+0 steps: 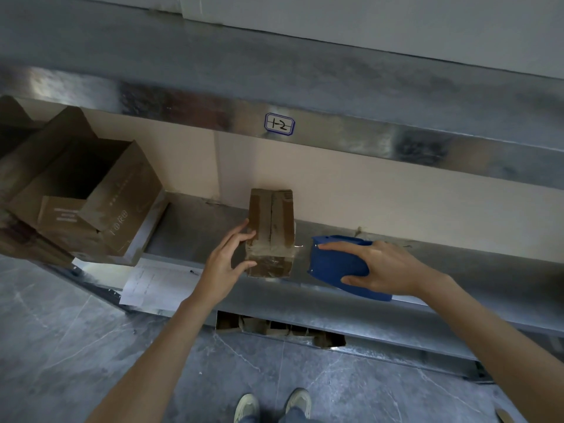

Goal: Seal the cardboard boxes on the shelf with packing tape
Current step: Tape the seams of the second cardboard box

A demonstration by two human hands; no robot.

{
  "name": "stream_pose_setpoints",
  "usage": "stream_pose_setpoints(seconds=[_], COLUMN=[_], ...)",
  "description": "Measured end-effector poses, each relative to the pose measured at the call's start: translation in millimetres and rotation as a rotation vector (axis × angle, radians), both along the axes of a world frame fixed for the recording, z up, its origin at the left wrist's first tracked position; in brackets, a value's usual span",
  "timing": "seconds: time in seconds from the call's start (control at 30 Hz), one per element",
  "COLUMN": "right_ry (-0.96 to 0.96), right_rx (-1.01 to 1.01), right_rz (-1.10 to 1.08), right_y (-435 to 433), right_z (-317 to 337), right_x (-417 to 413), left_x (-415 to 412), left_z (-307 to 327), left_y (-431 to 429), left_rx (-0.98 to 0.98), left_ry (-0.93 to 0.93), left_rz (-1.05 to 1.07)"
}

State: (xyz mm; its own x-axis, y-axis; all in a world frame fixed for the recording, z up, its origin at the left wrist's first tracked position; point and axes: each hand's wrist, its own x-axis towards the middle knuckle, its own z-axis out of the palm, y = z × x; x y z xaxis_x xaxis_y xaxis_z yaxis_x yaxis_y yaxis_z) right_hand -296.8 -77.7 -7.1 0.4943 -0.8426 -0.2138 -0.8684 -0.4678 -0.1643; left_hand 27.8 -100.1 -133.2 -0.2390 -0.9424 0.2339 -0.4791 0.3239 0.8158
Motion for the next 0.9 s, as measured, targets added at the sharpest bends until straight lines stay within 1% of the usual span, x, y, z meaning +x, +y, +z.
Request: stream_pose_setpoints(seconds=[0.17, 0.47, 0.6, 0.77, 0.83, 0.9], right_ry=[0.033, 0.110, 0.092, 0.112, 0.064, -0.029], right_rx=[-0.007, -0.208, -0.308, -0.189, -0.159, -0.097], right_rz=[-0.029, -0.136, -0.176, -0.274, -0.358, -0.456], right_y=[-4.4, 16.6, 15.7, -3.1, -10.3, -15.5], right_z=[-9.7, -38.3, -50.5, -65.3, -70.8, -77.7], right_x=[15.2, 56.1, 62.2, 59.2, 50.5, 41.4], left_x=[0.1, 0.1, -0.7, -3.6, -4.0, -4.6], left_z=[-1.0, -0.1, -1.3, -0.1, -0.4, -1.3], left_y=[-0.1, -0.8, -0.5, 1.8, 2.4, 2.6], left_rx=[0.014, 0.003, 0.011, 0.007, 0.007, 0.001], left_ry=[0.028, 0.054, 0.047, 0.023, 0.015, 0.002], left_rz=[-0.009, -0.025, -0.020, -0.011, -0.003, 0.009])
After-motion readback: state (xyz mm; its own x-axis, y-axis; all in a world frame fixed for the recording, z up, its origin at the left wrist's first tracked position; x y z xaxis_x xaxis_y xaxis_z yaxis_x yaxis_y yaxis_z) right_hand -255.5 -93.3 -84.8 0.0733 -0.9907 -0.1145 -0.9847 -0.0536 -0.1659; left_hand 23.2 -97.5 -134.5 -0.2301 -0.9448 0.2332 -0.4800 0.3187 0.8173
